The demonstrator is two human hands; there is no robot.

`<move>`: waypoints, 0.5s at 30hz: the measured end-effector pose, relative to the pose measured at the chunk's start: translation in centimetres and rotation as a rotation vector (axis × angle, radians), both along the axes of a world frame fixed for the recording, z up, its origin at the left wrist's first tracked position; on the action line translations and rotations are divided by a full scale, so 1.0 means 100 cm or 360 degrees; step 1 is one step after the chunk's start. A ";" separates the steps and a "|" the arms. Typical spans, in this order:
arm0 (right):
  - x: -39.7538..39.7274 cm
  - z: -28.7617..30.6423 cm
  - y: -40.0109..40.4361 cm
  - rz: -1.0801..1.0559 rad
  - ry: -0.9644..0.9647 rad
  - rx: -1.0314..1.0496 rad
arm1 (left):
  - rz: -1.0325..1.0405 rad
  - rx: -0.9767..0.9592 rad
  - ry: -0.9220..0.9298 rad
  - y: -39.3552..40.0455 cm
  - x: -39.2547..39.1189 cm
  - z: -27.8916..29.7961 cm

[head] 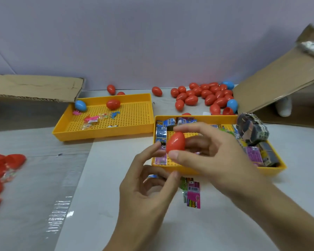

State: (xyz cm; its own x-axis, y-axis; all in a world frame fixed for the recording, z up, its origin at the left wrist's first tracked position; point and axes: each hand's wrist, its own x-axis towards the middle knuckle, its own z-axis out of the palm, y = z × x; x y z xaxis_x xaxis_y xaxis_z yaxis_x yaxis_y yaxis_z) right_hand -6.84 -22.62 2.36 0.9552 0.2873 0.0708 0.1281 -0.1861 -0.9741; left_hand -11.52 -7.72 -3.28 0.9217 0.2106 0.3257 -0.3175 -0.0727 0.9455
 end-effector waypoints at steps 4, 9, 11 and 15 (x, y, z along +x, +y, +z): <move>-0.028 -0.015 -0.002 -0.0153 0.0195 0.0222 | -0.0090 0.0033 -0.0108 0.000 -0.002 0.001; -0.039 -0.022 -0.011 -0.0251 0.0308 0.0320 | -0.0191 0.0096 -0.0123 -0.002 -0.007 0.004; -0.039 -0.024 -0.014 -0.0302 0.0376 0.0382 | -0.0188 0.0074 -0.0043 -0.003 -0.007 0.005; -0.039 -0.026 -0.016 -0.0319 0.0366 0.0292 | -0.0197 -0.0006 0.0054 -0.004 -0.006 0.006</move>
State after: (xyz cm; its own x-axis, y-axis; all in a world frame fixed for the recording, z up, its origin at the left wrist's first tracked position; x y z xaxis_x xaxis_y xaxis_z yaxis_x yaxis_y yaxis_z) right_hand -10.73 -24.20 -0.23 0.9883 0.0949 -0.1198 -0.1199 -0.0047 -0.9928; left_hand -12.15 -8.07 -2.67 0.9513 0.0957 0.2931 -0.2914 -0.0311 0.9561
